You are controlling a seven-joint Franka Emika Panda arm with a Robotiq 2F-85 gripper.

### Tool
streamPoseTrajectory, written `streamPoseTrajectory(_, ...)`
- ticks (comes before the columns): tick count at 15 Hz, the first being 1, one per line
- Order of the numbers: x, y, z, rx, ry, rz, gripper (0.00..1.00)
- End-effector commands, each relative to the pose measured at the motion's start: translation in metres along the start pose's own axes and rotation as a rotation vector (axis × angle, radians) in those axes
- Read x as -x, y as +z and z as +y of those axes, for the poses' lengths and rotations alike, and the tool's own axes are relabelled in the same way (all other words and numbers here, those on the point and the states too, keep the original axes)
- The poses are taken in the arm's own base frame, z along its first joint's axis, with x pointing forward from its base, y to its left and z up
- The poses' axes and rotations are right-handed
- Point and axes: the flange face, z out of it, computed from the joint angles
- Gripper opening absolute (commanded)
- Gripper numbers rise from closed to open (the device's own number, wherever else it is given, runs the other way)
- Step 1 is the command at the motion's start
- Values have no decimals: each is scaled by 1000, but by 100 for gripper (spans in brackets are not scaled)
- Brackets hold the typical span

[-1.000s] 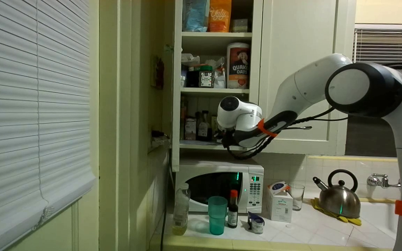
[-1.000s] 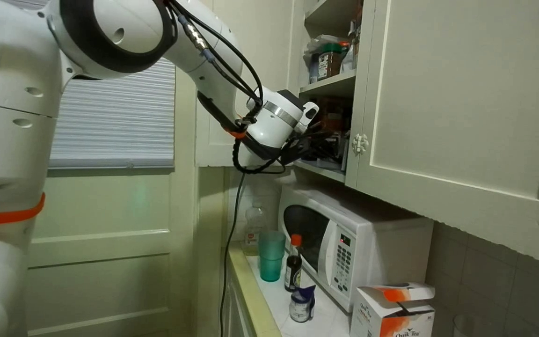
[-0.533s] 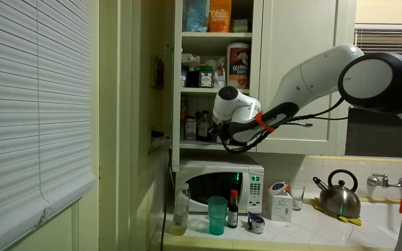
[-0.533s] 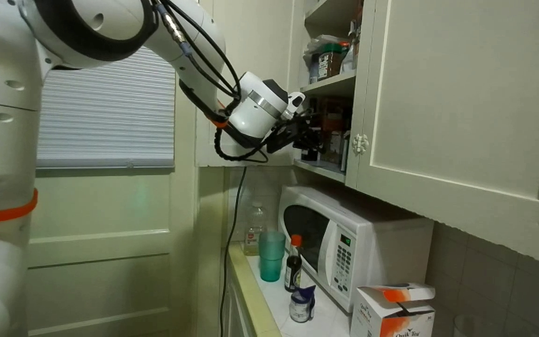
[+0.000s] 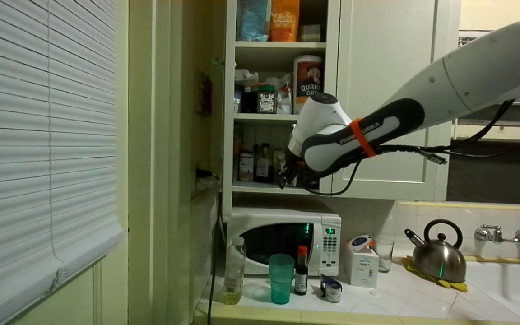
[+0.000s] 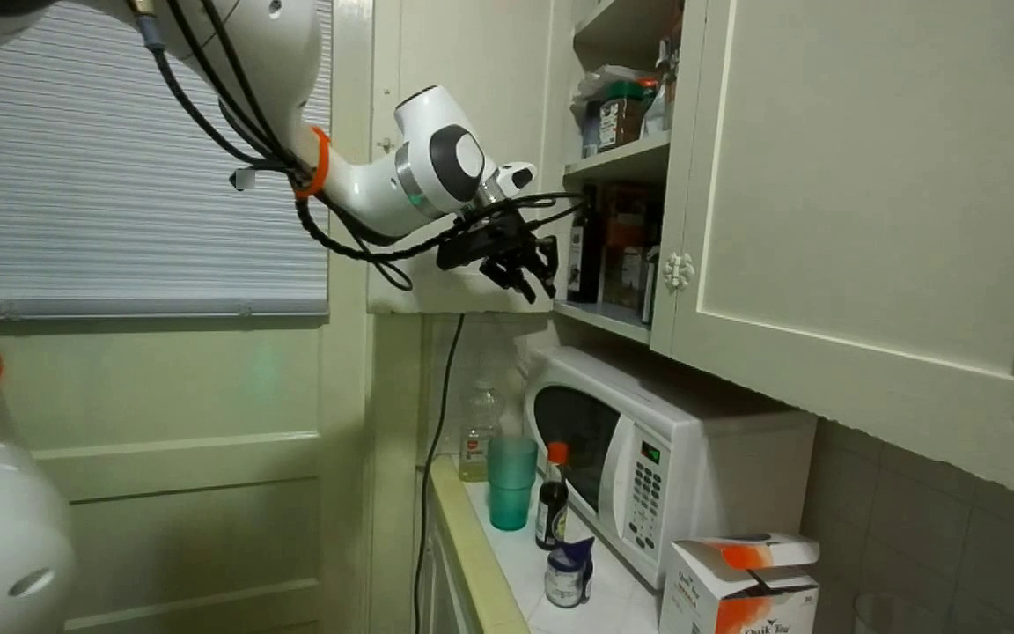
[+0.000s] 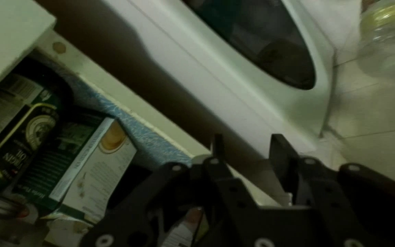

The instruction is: Move the box from the counter to the open cabinet

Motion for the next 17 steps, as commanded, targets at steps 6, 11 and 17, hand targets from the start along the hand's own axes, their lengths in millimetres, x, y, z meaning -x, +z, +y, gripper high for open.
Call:
streamPoseTrajectory(6,111,-115,67,-455,2,-246,100)
streamPoseTrajectory(11,218,-118,142,-698,98,-361,100)
streamPoseTrajectory(17,184,-130,137,-590,63,-364,100)
